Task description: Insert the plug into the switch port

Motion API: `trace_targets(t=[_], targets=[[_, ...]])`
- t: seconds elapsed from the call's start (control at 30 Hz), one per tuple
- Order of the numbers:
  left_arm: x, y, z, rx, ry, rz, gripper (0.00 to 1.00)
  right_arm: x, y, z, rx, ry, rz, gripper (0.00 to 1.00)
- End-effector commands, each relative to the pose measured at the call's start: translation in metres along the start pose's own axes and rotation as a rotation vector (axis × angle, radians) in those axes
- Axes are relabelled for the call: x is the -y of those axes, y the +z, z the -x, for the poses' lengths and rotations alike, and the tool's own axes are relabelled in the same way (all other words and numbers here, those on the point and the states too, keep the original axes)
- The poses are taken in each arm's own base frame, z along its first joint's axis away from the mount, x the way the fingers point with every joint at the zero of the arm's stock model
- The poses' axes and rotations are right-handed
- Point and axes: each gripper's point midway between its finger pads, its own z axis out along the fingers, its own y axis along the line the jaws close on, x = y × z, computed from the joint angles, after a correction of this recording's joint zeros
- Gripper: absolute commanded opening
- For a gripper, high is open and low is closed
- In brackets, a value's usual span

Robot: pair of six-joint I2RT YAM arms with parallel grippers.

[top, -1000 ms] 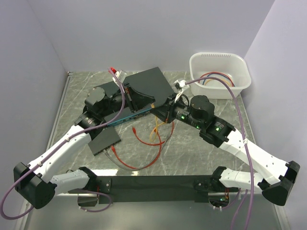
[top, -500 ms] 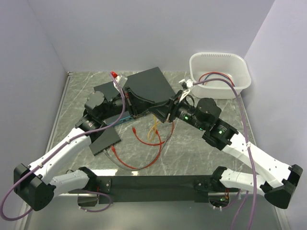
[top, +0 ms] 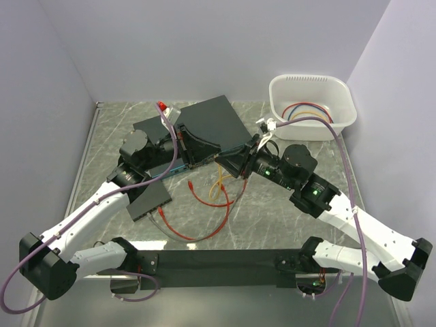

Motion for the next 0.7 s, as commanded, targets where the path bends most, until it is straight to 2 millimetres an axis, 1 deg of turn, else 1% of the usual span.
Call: trace_targets(t=[0.0, 0.2, 0.4, 0.67], targets=[[0.025, -0.003, 0.019, 0.051, 0.046, -0.074, 0.0, -0.006, 0.002, 0.003, 0.014, -0.013, 0.036, 0.38], [0.027, -0.002, 0.023, 0.059, 0.049, -0.079, 0.0, -0.003, 0.006, -0.003, -0.006, -0.009, 0.028, 0.36], [0.029, -0.003, 0.024, 0.062, 0.047, -0.087, 0.0, 0.004, 0.009, -0.007, -0.014, 0.008, -0.002, 0.3], [0.029, -0.003, 0.025, 0.06, 0.046, -0.082, 0.0, 0.007, 0.006, -0.005, -0.003, 0.02, -0.007, 0.27]])
